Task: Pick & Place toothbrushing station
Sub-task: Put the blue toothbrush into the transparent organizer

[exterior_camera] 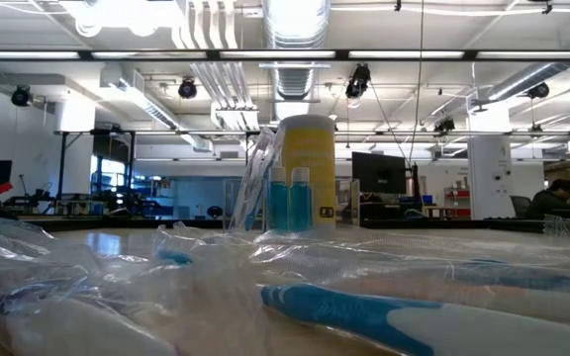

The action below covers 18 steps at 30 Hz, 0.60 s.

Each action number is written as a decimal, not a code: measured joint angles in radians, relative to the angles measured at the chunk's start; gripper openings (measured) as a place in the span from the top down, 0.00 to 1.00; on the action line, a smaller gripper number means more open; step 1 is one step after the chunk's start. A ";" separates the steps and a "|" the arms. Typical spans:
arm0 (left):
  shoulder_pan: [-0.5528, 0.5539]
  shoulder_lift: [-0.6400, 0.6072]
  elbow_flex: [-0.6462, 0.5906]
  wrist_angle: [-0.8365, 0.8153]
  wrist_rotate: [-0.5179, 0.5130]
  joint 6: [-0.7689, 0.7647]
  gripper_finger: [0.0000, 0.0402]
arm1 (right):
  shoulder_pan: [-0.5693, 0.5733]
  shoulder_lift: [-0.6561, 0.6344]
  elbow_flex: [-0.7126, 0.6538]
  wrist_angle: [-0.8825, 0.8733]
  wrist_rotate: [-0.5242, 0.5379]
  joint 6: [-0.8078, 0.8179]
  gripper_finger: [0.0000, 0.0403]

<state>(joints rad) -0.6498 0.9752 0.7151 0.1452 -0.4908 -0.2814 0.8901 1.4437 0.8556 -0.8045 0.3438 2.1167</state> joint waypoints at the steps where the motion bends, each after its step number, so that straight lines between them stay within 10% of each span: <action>1: 0.000 0.000 0.000 -0.007 -0.001 0.000 0.98 | -0.011 0.000 -0.002 0.004 0.001 0.000 0.32; 18: 0.000 0.000 -0.002 -0.158 0.001 0.001 0.97 | -0.160 0.080 0.104 -0.084 -0.099 -0.060 0.32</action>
<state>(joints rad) -0.6498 0.9753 0.7136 -0.0132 -0.4896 -0.2805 0.7302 1.5242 0.9598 -0.8880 0.2445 2.0566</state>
